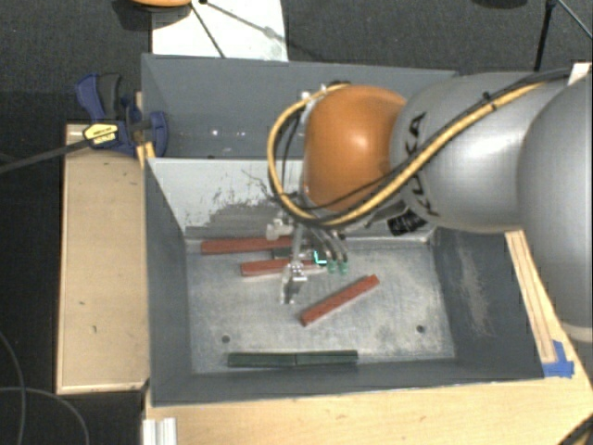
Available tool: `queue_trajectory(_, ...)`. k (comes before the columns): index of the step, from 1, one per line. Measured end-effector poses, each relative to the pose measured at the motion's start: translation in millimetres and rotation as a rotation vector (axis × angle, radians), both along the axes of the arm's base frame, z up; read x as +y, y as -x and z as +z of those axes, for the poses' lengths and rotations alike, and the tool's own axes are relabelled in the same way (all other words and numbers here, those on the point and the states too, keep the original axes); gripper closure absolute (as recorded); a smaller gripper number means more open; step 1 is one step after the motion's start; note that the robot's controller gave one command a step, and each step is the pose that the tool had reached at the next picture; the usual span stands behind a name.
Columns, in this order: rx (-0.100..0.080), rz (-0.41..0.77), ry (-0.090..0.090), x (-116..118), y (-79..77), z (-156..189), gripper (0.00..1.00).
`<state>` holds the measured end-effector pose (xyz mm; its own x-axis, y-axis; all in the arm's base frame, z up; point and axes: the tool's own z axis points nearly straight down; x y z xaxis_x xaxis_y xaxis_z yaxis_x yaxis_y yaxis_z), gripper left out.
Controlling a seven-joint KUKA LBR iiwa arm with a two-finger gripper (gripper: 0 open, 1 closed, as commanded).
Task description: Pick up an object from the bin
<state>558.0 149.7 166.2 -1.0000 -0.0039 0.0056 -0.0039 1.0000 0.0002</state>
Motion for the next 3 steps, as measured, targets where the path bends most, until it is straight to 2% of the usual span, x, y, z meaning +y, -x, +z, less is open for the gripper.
queue_trajectory(1, -0.008, -0.004, -0.001, -1, -2.0, 4, 0.0)
queue_trajectory(2, -0.015, -0.022, -0.003, -23, -24.7, -40, 0.0)
queue_trajectory(3, -0.008, -0.203, -0.001, -20, -18.6, -81, 1.0)
